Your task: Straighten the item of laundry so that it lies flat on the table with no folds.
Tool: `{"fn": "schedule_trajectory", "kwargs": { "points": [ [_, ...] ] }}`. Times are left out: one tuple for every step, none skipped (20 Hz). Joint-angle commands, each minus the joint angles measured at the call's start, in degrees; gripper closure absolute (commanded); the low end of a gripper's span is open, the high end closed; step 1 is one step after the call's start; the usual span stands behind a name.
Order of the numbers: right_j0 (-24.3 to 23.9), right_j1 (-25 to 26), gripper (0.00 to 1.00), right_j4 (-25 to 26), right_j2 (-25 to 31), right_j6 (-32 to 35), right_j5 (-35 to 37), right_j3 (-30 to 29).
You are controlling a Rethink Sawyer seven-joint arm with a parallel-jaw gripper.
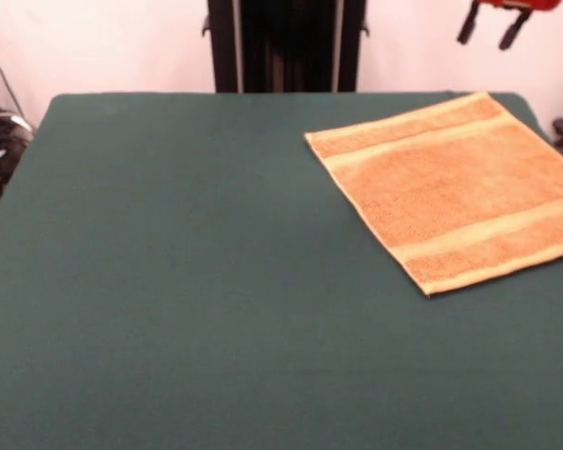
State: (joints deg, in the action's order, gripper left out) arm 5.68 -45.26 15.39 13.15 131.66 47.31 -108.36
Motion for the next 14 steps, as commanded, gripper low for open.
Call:
{"fn": "schedule_trajectory", "kwargs": {
  "points": [
    [-4.7, -9.3, 0.0, 0.4, -2.1, -1.7, 5.2, 0.6],
    [-5.5, -10.6, 0.0, 0.6, -2.0, -2.7, 4.5, 0.7],
    [-6.7, -12.5, 0.0, 1.0, -1.8, -4.0, 3.0, 0.7],
    [-7.8, -14.3, 0.0, 1.3, -1.5, -5.2, 1.5, 0.6],
    [-9.1, -16.4, 0.0, 1.8, -1.6, -6.3, -0.3, 0.5],
    [-10.1, -17.6, 0.0, 1.9, -1.2, -7.3, -1.1, 0.3],
    [-11.9, -19.8, 0.0, 1.8, -0.9, -8.7, -2.7, -0.5],
    [-13.5, -21.2, 0.0, 1.5, -0.3, -10.1, -3.4, -1.3],
    [-15.1, -22.6, 0.0, 1.2, 0.3, -11.4, -4.1, -2.0],
    [-16.5, -23.7, 0.0, 0.9, 1.0, -12.6, -4.7, -2.6],
    [-18.0, -24.8, 0.0, 0.6, 1.7, -13.7, -5.2, -3.3],
    [-18.8, -25.3, 0.0, 0.7, 1.9, -14.4, -4.6, -3.4],
    [-20.0, -26.0, 0.0, 1.2, 2.0, -14.8, -5.5, -3.4],
    [-21.1, -26.5, 0.0, 1.0, 2.7, -15.3, -6.1, -3.6]
  ]
}}
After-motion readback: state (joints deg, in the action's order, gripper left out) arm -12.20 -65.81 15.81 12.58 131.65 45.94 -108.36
